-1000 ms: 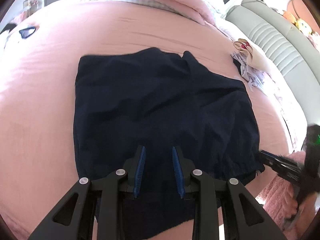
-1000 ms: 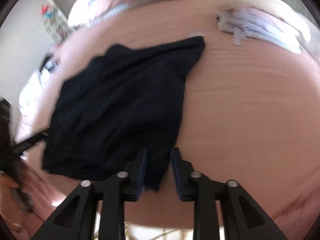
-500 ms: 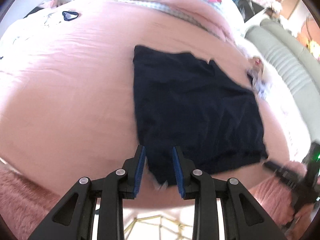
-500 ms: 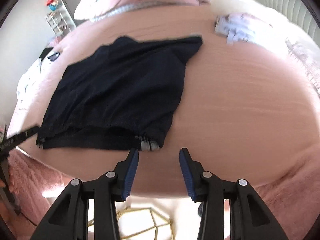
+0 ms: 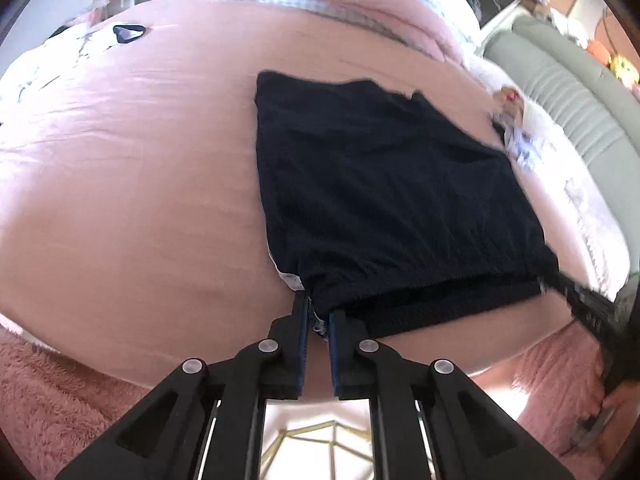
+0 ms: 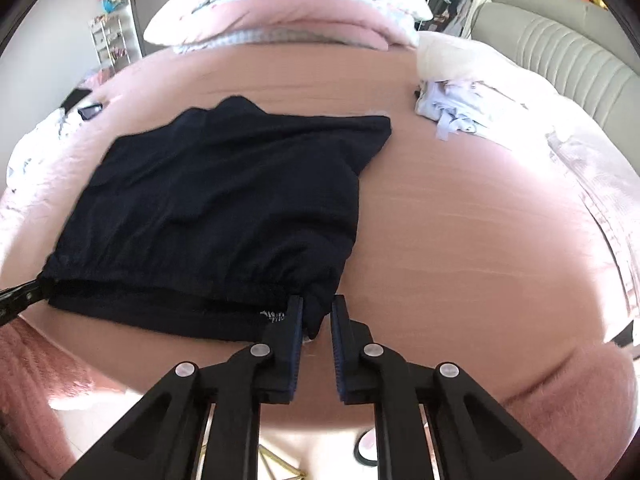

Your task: Fold clothes

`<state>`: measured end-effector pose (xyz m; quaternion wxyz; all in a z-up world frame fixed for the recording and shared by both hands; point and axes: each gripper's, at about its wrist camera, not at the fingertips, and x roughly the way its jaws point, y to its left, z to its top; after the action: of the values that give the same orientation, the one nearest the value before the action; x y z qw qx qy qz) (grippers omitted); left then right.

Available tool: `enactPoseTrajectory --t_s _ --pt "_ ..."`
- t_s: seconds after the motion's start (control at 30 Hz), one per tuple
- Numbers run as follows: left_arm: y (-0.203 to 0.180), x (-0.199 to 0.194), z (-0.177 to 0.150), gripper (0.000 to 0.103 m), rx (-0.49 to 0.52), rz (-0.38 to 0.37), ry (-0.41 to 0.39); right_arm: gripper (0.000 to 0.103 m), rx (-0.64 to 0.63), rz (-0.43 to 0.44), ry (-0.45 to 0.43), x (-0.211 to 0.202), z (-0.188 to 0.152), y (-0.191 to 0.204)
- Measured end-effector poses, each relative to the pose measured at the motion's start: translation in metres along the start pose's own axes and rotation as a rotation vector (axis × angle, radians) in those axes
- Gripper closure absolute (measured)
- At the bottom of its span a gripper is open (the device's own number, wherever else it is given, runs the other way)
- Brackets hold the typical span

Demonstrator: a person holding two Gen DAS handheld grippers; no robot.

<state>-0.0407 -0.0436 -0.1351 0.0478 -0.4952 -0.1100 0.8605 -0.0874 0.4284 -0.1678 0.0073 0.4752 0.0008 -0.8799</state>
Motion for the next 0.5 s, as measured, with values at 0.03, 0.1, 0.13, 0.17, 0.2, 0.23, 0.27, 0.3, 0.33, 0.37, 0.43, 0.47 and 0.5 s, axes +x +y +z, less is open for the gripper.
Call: enactPoseTrajectory --t_s 0.03,0.1,0.13,0.17,0.2,0.23,0.27,0.3,0.33,0.37,0.43,0.47,0.5 --pt "-0.002 -0.001 -0.001 0.095 0.009 0.003 0.003 0.092 0.011 0.008 0.015 0.005 -0.001 0.005" --pt "-0.004 0.007 -0.005 0.093 0.017 0.018 0.061 0.092 0.036 0.026 0.056 0.018 -0.002 0.006" --pt "-0.004 0.012 -0.007 0.092 0.020 0.025 0.093 0.092 0.048 0.035 0.082 0.024 -0.003 0.004" --pt "-0.004 0.014 -0.008 0.092 0.015 0.025 0.101 0.092 0.061 0.045 0.107 0.031 -0.004 0.001" --pt "-0.004 0.012 -0.005 0.092 0.006 0.023 0.105 0.092 0.073 0.053 0.128 0.036 -0.005 -0.001" --pt "-0.005 0.010 -0.002 0.092 -0.002 0.021 0.110 0.089 0.085 0.053 0.120 0.033 -0.002 -0.005" --pt "-0.007 0.005 0.000 0.091 0.007 0.023 0.104 0.085 0.096 0.052 0.112 0.029 0.001 -0.009" --pt "-0.011 0.000 0.001 0.090 0.035 0.032 0.089 0.082 0.101 0.046 0.094 0.024 0.002 -0.011" --pt "-0.017 -0.005 0.001 0.089 0.067 0.042 0.072 0.079 0.099 0.039 0.067 0.017 0.003 -0.013" --pt "-0.022 -0.010 0.000 0.089 0.101 0.048 0.066 0.078 0.080 0.024 0.036 0.007 0.004 -0.014" --pt "-0.032 -0.018 -0.004 0.088 0.172 0.059 0.061 0.078 0.023 0.005 -0.009 -0.006 0.006 -0.008" --pt "-0.036 -0.020 -0.007 0.088 0.215 0.067 0.071 0.078 -0.005 0.000 -0.026 -0.011 0.006 -0.004" --pt "-0.041 -0.021 -0.009 0.087 0.262 0.077 0.084 0.078 -0.034 -0.005 -0.042 -0.016 0.006 0.000"
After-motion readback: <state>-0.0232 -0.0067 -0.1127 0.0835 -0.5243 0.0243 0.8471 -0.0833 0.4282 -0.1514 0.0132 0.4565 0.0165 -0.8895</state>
